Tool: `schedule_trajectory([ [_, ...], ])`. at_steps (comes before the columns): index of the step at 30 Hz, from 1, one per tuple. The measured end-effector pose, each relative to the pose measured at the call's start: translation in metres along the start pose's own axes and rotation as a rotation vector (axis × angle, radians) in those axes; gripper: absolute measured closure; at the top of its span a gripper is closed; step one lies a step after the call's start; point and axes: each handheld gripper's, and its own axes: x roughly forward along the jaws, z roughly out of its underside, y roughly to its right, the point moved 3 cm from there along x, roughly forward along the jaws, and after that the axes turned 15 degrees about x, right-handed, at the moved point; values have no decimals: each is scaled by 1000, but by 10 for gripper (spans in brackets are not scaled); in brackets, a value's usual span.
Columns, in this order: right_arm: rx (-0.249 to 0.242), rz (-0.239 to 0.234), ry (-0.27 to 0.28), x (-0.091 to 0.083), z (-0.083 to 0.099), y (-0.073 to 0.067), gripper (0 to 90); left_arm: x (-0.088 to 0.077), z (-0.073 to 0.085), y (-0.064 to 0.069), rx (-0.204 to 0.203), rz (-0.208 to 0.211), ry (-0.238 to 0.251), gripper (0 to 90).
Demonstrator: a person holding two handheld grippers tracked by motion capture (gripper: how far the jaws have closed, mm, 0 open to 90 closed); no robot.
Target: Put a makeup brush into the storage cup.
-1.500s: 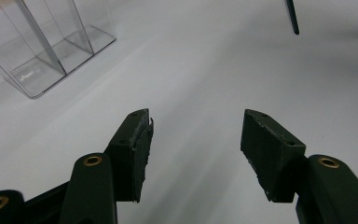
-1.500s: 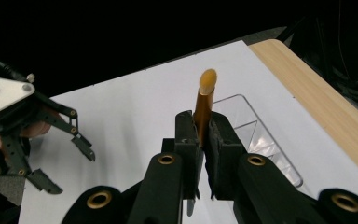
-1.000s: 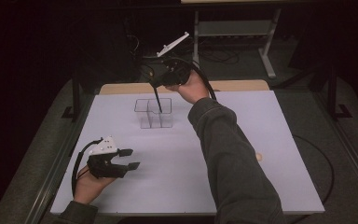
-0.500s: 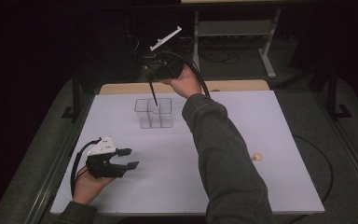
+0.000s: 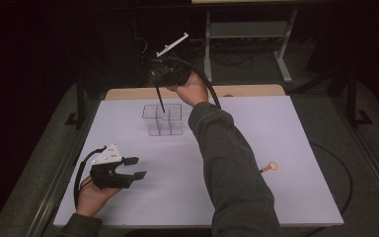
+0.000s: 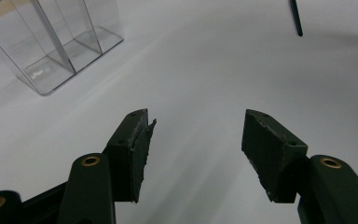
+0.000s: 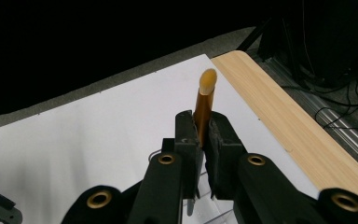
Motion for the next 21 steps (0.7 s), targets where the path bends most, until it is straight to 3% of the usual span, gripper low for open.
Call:
schedule_trajectory([
  [16,17,6,-1,6,10,6,828,0,1,0,8,4,-6,401],
  [21,-5,5,-5,8,11,7,828,0,1,0,7,6,-7,399],
])
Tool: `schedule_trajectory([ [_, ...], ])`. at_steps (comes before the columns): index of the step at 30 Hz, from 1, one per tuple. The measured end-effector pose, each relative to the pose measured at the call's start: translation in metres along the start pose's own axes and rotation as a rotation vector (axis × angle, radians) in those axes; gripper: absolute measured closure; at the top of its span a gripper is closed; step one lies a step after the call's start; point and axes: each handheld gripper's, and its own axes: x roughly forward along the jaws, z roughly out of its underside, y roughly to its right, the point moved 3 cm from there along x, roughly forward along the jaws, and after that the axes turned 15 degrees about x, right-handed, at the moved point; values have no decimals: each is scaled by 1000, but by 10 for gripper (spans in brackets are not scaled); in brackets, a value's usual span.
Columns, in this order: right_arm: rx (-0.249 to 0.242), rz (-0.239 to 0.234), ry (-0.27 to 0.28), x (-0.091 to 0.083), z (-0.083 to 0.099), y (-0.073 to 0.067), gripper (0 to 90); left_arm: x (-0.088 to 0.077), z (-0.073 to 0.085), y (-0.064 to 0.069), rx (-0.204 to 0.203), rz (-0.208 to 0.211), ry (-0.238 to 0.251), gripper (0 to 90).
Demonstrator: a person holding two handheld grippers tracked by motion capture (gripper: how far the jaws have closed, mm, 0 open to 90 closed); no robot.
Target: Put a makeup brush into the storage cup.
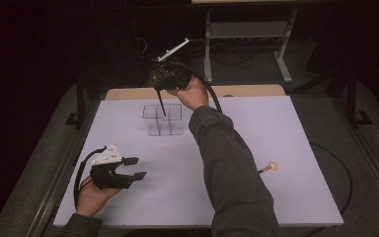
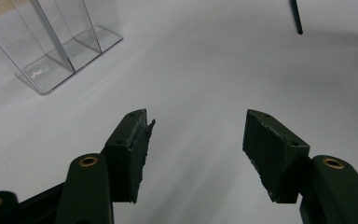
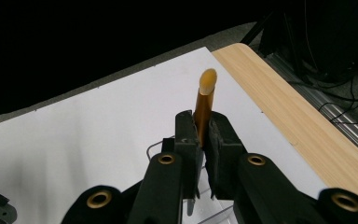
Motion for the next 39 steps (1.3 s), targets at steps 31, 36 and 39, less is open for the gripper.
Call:
schedule_trajectory([
  [31,18,4,-9,12,14,6,828,0,0,1,-9,-1,9,397],
  [36,20,6,-11,15,15,6,828,0,0,0,-6,-2,9,397],
  [39,21,3,-12,16,17,6,828,0,0,0,-2,-2,8,397],
])
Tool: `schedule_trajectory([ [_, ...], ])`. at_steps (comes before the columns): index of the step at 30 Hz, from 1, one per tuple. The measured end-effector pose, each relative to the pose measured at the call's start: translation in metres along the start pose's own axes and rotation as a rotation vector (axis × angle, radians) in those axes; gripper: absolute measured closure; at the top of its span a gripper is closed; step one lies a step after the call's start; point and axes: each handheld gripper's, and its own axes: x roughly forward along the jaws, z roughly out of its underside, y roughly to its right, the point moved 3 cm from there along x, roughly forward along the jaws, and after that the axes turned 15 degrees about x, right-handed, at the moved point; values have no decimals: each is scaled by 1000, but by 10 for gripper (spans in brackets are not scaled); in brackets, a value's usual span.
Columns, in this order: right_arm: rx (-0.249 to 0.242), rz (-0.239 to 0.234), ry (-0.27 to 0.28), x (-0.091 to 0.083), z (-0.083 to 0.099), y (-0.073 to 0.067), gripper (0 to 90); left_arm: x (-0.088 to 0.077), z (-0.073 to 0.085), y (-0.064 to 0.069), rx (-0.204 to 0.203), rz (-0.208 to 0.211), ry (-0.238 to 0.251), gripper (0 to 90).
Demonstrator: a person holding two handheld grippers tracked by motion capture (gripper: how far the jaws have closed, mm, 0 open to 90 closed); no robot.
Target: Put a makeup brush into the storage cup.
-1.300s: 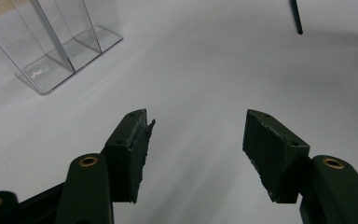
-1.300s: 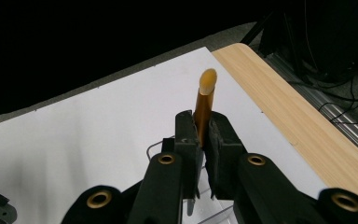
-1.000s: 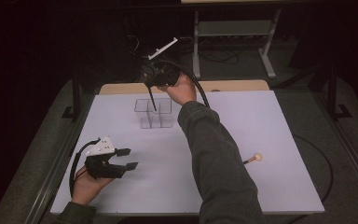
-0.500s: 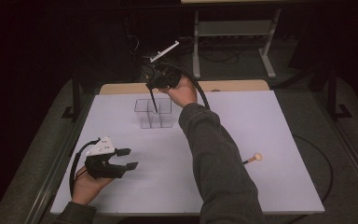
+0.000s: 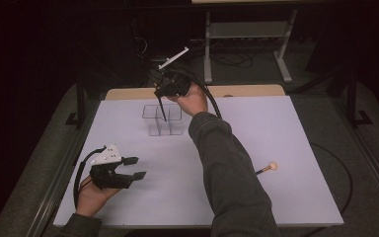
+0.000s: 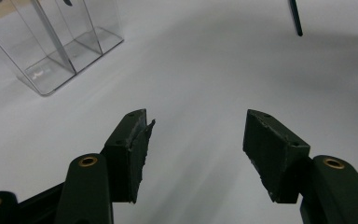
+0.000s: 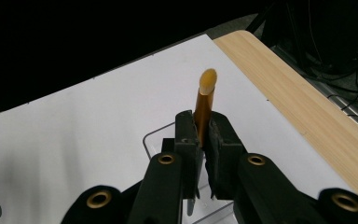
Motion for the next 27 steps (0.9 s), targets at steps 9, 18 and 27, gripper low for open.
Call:
schedule_trajectory([
  [9,24,-5,-1,5,8,3,828,1,1,1,-12,1,-6,395],
  [18,21,-2,-8,10,15,6,828,1,1,1,-5,0,-10,391],
  [27,19,-1,-13,16,22,9,828,1,1,1,-4,0,-12,390],
])
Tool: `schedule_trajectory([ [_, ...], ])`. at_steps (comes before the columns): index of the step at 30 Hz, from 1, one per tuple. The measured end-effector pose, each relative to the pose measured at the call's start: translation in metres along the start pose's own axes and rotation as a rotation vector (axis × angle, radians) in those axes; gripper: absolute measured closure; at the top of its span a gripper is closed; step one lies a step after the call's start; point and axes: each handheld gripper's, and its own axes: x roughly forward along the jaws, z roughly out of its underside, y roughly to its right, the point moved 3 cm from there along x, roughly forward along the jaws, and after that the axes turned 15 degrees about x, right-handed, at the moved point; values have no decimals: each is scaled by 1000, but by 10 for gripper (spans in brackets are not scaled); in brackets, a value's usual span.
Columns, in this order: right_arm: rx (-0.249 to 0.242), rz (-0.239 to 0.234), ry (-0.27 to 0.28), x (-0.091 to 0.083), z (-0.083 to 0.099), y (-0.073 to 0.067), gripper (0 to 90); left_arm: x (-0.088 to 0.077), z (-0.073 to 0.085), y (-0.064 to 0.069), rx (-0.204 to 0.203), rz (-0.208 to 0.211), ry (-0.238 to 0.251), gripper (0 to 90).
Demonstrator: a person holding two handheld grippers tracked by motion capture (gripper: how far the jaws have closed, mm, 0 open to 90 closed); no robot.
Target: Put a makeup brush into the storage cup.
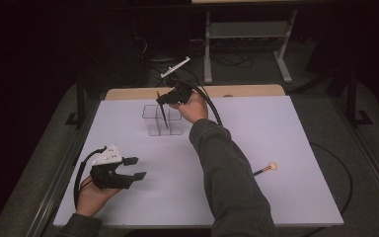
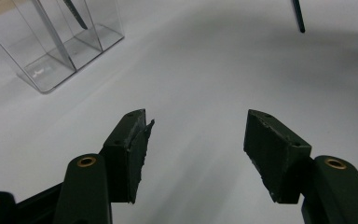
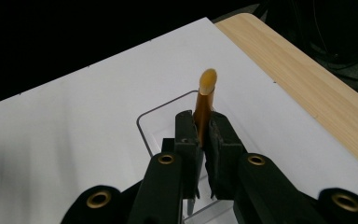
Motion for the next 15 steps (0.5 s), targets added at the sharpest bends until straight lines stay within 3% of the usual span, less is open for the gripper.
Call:
schedule_trajectory([
  [15,12,9,-10,4,6,1,827,0,0,0,-2,1,1,390],
])
